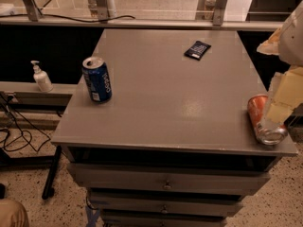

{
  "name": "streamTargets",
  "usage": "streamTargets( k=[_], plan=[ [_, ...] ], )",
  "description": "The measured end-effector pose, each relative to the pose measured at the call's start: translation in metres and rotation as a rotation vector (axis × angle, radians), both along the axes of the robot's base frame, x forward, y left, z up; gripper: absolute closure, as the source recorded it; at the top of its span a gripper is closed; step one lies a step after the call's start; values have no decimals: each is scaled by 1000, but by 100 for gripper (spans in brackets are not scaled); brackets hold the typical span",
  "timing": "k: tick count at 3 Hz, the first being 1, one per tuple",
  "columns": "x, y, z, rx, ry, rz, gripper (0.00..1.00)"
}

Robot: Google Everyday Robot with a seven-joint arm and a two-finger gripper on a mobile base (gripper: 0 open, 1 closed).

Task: Place coke can upright

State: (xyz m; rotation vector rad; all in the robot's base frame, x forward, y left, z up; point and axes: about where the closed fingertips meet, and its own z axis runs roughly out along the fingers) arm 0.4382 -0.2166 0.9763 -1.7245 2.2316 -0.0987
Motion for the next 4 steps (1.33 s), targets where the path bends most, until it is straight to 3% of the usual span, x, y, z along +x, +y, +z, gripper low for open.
streamTargets(
  k=[1, 2, 3, 4],
  plan=[
    [2, -2, 2, 12, -12, -3, 0],
    [16, -15, -9, 21, -37, -98, 0],
    [41, -53, -33, -6, -95, -318, 0],
    [55, -90, -44, -74, -142, -503, 0]
  ],
)
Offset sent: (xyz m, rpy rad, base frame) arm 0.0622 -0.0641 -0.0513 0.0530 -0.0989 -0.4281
